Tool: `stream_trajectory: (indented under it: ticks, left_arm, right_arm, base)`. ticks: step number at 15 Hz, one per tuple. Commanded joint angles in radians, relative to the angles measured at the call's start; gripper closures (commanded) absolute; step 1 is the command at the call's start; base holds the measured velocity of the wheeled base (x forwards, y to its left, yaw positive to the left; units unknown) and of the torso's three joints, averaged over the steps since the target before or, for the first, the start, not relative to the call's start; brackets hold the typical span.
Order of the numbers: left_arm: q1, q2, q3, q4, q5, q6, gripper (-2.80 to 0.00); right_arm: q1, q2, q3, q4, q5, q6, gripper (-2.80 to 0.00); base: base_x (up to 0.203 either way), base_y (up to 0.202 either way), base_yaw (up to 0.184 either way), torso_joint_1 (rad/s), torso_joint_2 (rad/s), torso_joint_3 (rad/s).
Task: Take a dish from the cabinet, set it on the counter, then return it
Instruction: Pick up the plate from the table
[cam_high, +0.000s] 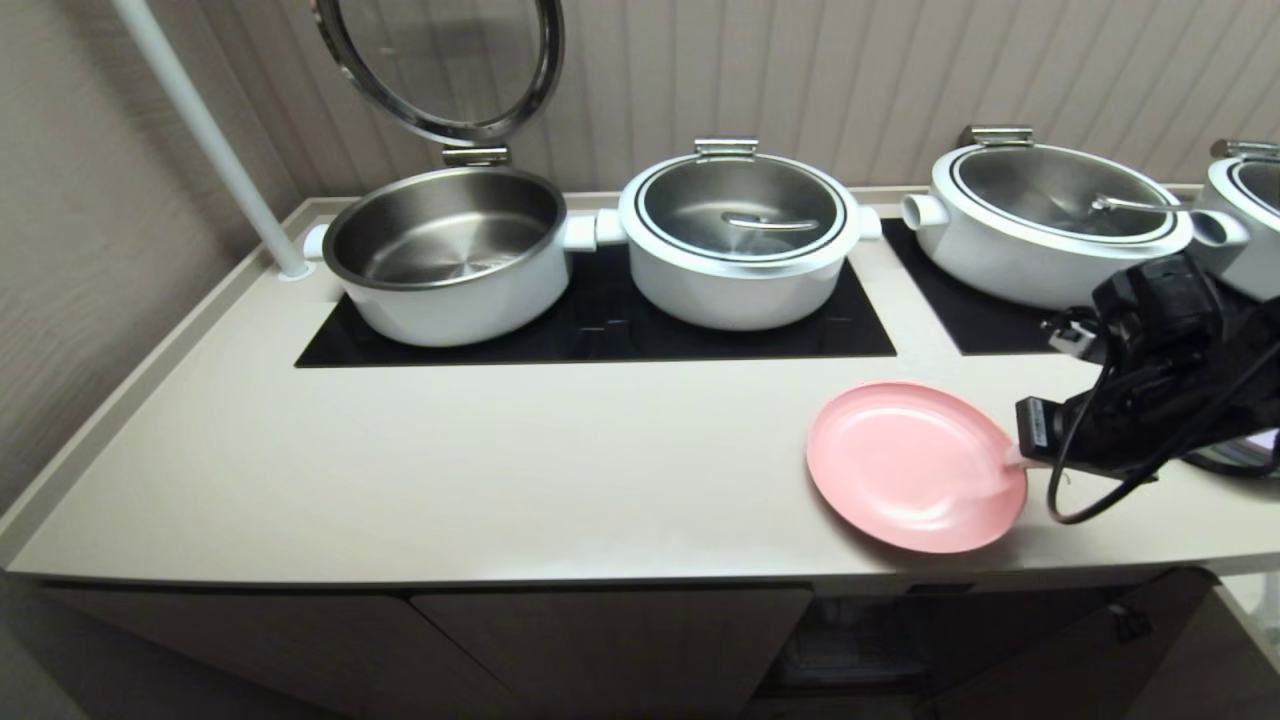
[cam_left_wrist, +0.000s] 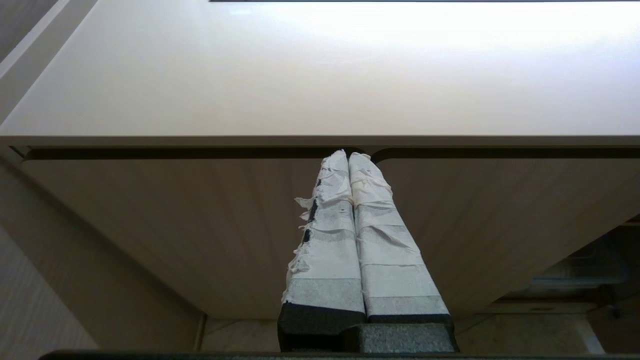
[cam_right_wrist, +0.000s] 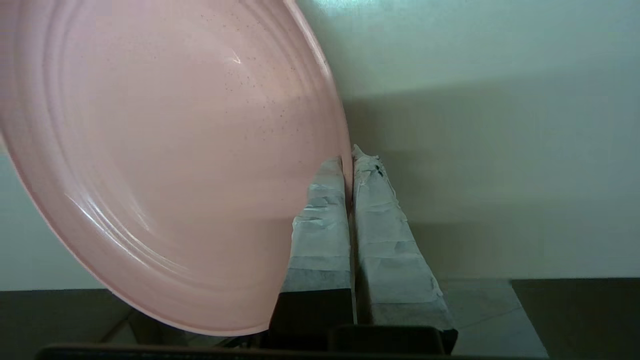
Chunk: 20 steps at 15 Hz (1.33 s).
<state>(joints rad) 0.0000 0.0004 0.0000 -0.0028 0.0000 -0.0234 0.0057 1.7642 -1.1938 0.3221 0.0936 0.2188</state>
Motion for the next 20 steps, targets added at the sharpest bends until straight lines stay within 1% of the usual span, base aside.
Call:
stream_trajectory:
  ticks: [1,7,10,14,15,20]
  left_arm:
    - [0.0,0.0,0.0,0.0,0.0,-0.001,0.0]
    - [0.0,0.0,0.0,0.0,0.0,-0.001,0.0]
    - [0.0,0.0,0.0,0.0,0.0,-0.001,0.0]
    - [0.0,0.0,0.0,-0.001,0.0,0.0,0.0]
    - [0.0,0.0,0.0,0.0,0.0,0.0,0.0]
    - [0.0,0.0,0.0,0.0,0.0,-0.001,0.0]
  right_arm:
    - [0.0,-0.057,0.034,0.0,0.002,0.031,0.0]
    - [0.0,-0.157,0.114,0.0,0.003,0.106,0.0]
    - [0.0,-0.207,0.183,-0.046,0.004,0.153,0.0]
    - [0.001,-0.295,0.264,-0.064,0.005,0.172,0.0]
    - [0.002,-0.322,0.28,-0.063,0.005,0.186,0.0]
    - [0.005,-0.425,0.324,-0.037,0.005,0.229,0.0]
  base:
    - [0.0,0.0,0.0,0.0,0.0,0.0]
    - [0.0,0.0,0.0,0.0,0.0,0.0]
    - [0.0,0.0,0.0,0.0,0.0,0.0]
    - [0.0,0.0,0.0,0.0,0.0,0.0]
    - [0.0,0.0,0.0,0.0,0.0,0.0]
    - [0.0,0.0,0.0,0.0,0.0,0.0]
